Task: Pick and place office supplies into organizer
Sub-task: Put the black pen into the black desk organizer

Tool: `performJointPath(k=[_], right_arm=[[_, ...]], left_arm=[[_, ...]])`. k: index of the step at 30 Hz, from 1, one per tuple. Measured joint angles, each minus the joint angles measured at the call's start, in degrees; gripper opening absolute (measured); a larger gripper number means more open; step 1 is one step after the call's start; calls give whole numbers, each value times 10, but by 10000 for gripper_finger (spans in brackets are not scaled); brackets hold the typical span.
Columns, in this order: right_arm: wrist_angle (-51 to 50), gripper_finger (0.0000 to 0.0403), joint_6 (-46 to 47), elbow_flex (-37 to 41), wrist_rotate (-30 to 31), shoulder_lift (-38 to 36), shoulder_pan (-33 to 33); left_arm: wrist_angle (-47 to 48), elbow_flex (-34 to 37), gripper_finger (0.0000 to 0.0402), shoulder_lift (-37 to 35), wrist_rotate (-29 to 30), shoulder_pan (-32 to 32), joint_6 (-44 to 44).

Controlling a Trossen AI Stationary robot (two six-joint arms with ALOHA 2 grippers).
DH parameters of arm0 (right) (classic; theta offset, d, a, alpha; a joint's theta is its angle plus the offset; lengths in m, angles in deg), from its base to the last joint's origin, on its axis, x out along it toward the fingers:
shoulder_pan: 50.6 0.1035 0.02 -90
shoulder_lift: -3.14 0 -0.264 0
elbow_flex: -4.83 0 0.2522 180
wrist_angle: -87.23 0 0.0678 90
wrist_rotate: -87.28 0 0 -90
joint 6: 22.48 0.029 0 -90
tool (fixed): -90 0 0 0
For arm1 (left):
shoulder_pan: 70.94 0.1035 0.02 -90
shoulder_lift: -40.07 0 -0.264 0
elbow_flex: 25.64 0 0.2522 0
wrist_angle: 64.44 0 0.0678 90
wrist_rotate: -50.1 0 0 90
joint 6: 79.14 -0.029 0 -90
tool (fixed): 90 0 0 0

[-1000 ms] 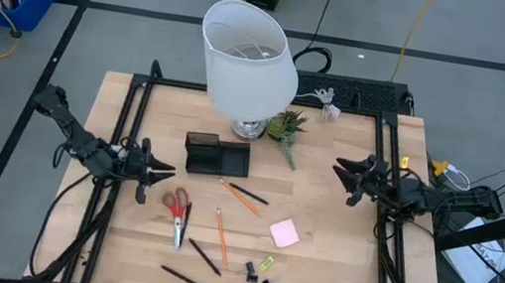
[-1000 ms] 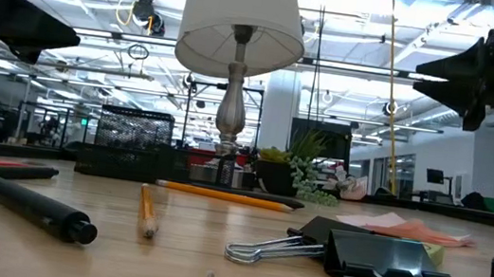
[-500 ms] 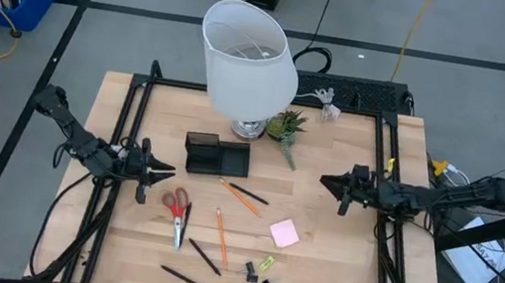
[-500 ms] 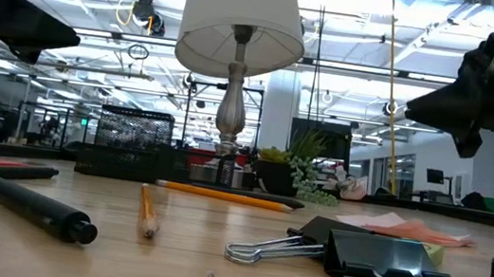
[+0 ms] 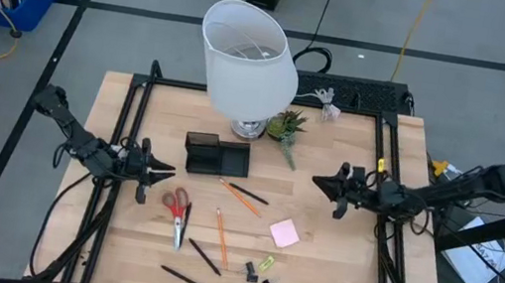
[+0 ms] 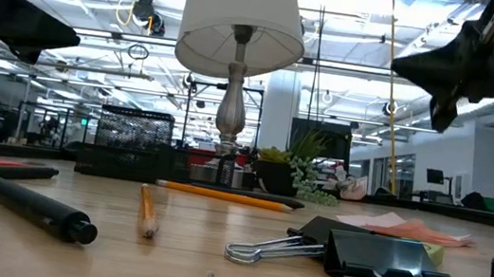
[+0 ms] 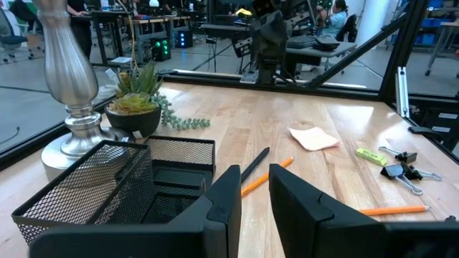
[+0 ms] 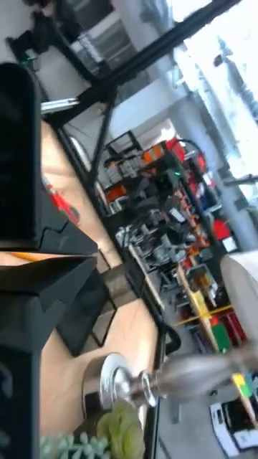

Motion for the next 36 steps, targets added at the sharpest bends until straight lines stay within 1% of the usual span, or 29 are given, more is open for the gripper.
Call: performJointPath(k=[4, 7, 10, 14, 16, 19, 22, 24, 25, 28, 32, 33, 36], right_arm=[[-3, 10, -10, -26, -1, 107, 10], [15, 19, 30, -67, -1, 194, 9], [7, 36, 52, -112, -1, 278, 11], [14, 83, 41, -184, 3, 369, 9], [7, 117, 37, -219, 2, 413, 9], [10, 174, 5, -272, 0, 470, 18], [9, 219, -60, -312, 0, 514, 28], [6, 237, -106, -329, 6, 538, 35], [7, 242, -124, -335, 19, 548, 38], [7, 245, -151, -344, 69, 568, 50], [-13, 233, -156, -344, 141, 576, 67], [-19, 230, -156, -344, 152, 576, 70], [-44, 219, -154, -344, 153, 576, 70]], left_arm=[[0, 0, 76, 0, 0, 0, 0], [0, 0, 76, 0, 0, 0, 0], [0, 0, 76, 0, 0, 0, 0], [0, 0, 76, 0, 0, 0, 0], [0, 0, 76, 0, 0, 0, 0], [0, 0, 76, 0, 0, 0, 0], [0, 0, 76, 0, 0, 0, 0], [0, 0, 76, 0, 0, 0, 0], [0, 0, 76, 0, 0, 0, 0], [0, 0, 76, 0, 0, 0, 0], [0, 0, 76, 0, 0, 0, 0], [0, 0, 76, 0, 0, 0, 0], [0, 0, 76, 0, 0, 0, 0]])
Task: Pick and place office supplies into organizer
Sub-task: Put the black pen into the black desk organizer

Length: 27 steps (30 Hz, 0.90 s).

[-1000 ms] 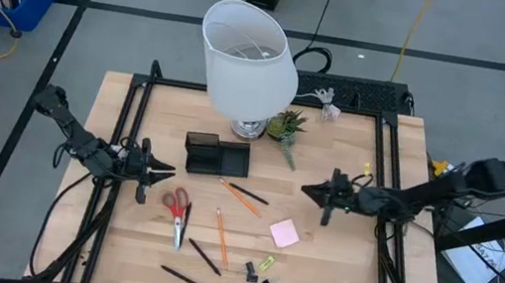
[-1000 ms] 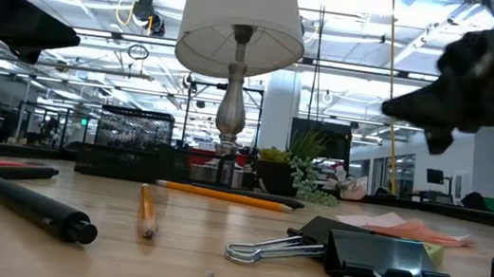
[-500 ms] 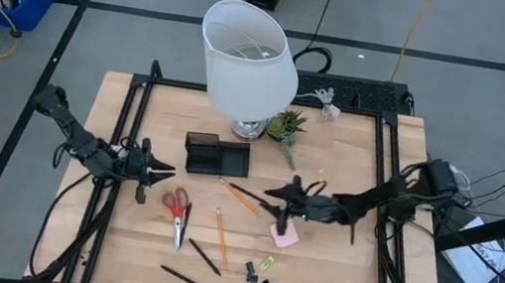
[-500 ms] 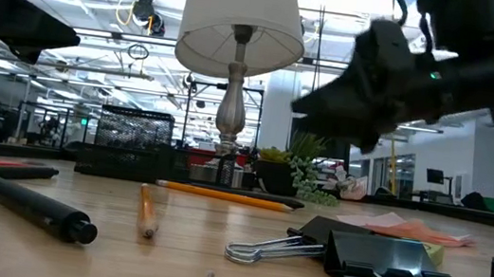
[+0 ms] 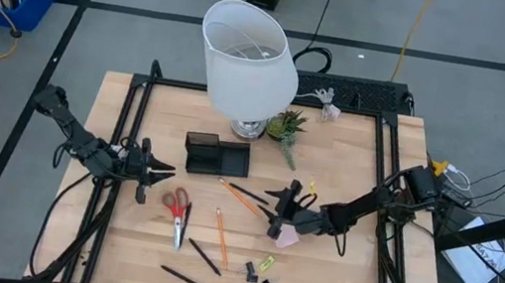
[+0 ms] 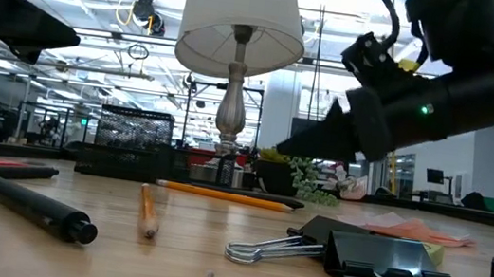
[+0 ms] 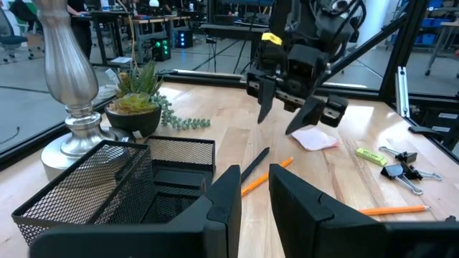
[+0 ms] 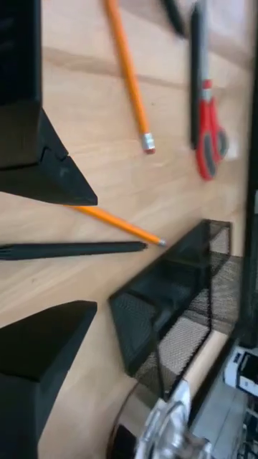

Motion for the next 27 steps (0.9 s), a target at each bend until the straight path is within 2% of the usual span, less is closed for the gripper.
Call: performJointPath(k=[7, 14, 27], right_arm=[[-40, 211, 19, 0, -7, 0, -22], [-48, 209, 47, 0, -78, 4, -51], [-4, 208, 49, 0, -81, 67, -51]], left_arm=[[0, 0, 76, 0, 0, 0, 0], [0, 0, 76, 0, 0, 0, 0], [0, 0, 76, 0, 0, 0, 0]])
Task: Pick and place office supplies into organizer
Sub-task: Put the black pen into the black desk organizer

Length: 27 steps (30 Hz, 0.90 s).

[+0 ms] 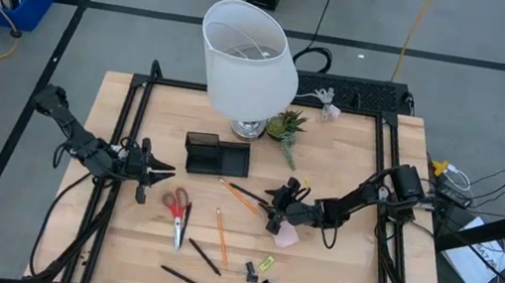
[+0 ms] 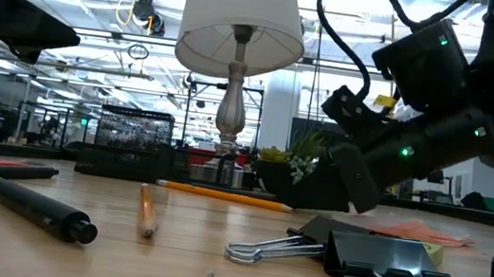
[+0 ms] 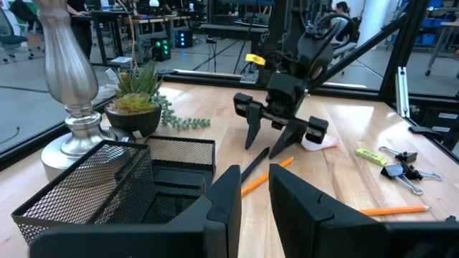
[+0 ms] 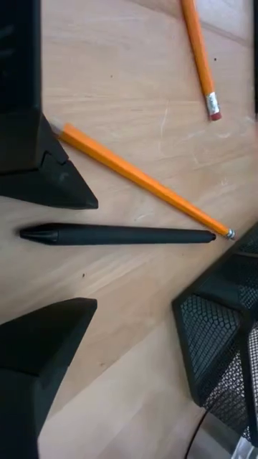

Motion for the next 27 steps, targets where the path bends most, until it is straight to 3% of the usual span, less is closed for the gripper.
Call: performJointPath(k=[27], right_arm=[[-30, 207, 51, -1, -11, 2, -4]], left_arm=[[-22, 1, 76, 0, 0, 0, 0]])
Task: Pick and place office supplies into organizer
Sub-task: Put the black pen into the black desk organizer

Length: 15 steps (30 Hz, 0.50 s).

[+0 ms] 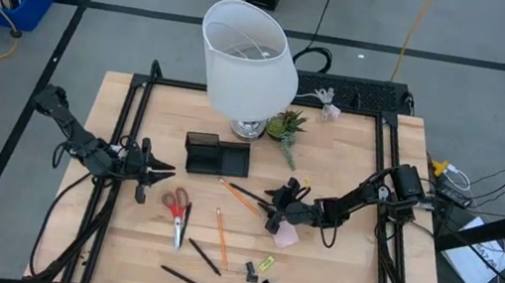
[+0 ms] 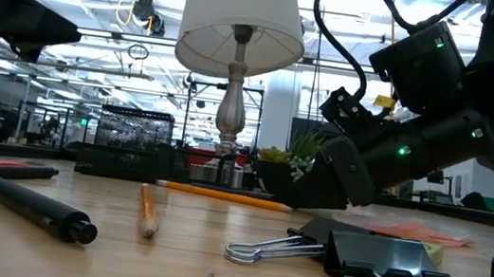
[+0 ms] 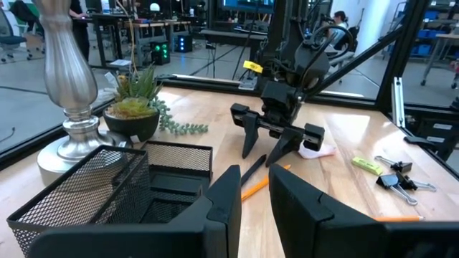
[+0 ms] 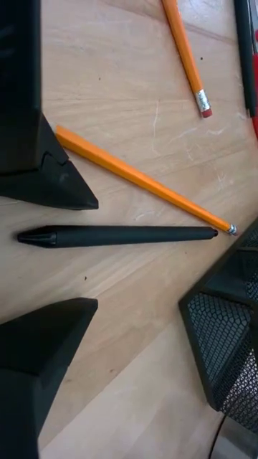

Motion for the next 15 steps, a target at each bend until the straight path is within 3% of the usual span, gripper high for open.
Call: performJointPath(k=[11, 15], right_arm=[[-2, 130, -2, 0, -15, 0, -1], [-3, 98, -2, 0, -15, 1, -1]], left_arm=[[-10, 0, 76, 0, -1, 0, 31], [-48, 0, 76, 0, 3, 1, 3]])
